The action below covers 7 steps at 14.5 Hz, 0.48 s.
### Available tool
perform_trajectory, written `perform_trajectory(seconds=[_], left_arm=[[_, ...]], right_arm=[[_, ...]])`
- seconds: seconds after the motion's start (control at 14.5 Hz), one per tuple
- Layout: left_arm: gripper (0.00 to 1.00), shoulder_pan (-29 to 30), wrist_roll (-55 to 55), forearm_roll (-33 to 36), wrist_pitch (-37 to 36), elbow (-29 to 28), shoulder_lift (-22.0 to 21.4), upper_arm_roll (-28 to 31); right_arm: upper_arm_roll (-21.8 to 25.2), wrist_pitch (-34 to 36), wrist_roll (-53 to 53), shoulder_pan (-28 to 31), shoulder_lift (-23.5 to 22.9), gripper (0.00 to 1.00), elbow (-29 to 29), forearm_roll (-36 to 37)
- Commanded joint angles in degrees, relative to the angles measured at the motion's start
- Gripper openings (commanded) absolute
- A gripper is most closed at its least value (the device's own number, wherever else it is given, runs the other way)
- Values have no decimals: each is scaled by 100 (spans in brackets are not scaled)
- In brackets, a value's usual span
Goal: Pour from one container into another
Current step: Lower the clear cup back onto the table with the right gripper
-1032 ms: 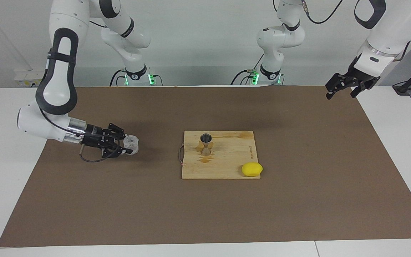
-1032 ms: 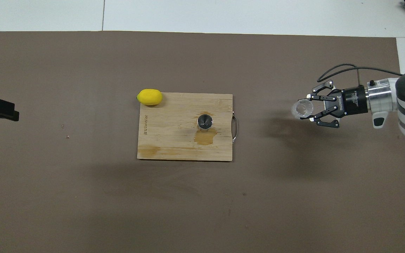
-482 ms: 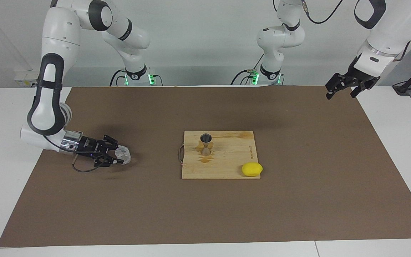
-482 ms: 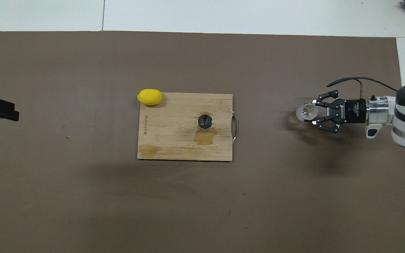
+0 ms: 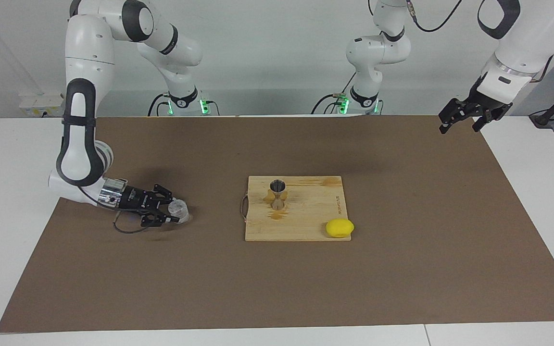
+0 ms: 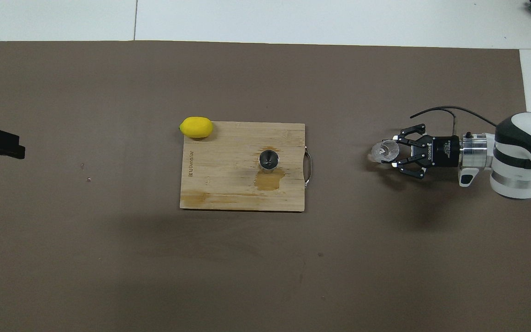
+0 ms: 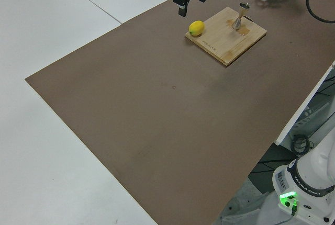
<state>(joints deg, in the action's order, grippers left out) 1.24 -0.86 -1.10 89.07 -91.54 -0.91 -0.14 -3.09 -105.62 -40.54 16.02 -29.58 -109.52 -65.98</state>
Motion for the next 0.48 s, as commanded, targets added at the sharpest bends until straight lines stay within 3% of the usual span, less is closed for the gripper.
perform_trajectory(seconds=[0.0, 0.41], left_arm=[[100, 78, 33, 110, 5, -136, -128, -83], [100, 78, 33, 110, 5, -136, -128, -83]], right_arm=[[-69, 103, 231, 86, -57, 0, -43, -143], [-69, 112, 529, 59, -57, 0, -149, -20]])
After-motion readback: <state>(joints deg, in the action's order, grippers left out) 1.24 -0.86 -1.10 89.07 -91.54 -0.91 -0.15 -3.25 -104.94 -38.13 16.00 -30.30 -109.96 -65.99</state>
